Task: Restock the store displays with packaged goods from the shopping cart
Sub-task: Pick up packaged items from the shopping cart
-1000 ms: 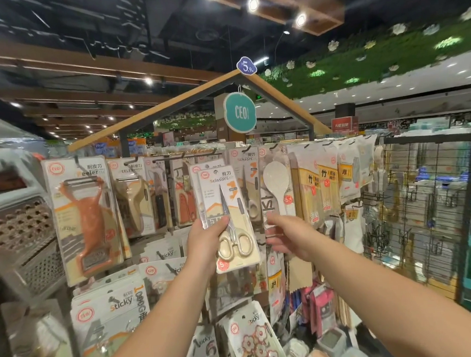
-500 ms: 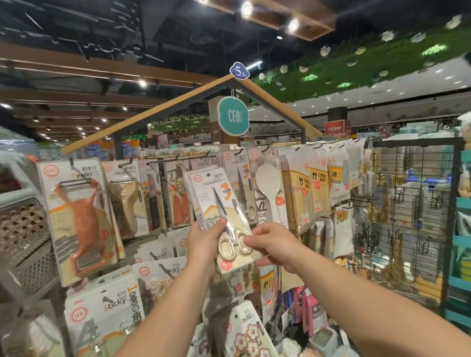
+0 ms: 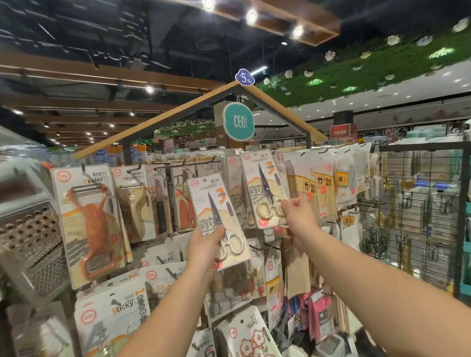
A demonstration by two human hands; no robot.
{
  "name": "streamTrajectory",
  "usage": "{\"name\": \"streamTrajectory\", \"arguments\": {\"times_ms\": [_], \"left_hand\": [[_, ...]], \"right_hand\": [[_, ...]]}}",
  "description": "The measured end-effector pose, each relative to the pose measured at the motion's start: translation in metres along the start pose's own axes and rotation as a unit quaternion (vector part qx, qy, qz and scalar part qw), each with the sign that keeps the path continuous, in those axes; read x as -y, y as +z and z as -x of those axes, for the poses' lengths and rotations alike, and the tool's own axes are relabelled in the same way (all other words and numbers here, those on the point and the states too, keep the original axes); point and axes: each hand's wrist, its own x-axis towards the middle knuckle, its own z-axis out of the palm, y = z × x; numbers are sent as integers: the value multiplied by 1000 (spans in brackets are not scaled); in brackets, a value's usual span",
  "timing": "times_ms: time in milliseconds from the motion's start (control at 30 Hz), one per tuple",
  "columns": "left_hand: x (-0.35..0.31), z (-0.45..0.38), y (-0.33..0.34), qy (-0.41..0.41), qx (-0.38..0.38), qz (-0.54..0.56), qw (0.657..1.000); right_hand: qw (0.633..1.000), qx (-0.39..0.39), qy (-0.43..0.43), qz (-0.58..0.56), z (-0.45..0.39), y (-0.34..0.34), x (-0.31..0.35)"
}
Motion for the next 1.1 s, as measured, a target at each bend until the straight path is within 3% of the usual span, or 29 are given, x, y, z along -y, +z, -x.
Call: {"name": "streamTrajectory", "arguments": {"times_ms": [133,500,667,800,933,1100], "left_hand": [[-1,-1,-5,-12,0,10,1000],[-1,-7,-18,-23,10,4,1000],[-3,-7,-17,-24,19,3,1000],[-1,-8,-15,-26,26,0,999],[1,-6,-6,-18,40,23,999],[1,-3,15,-2,53,8,999]], "right_hand": [[1000,0,-16,0,-3,11,14],[999,-10,40,2,-13,17,19],[997,24,68,11,-11,19,18],[993,69,90,43,-3,16,9],[953,134,102,251,11,3,-12],[924,323,107,174,28,-7,-18]]}}
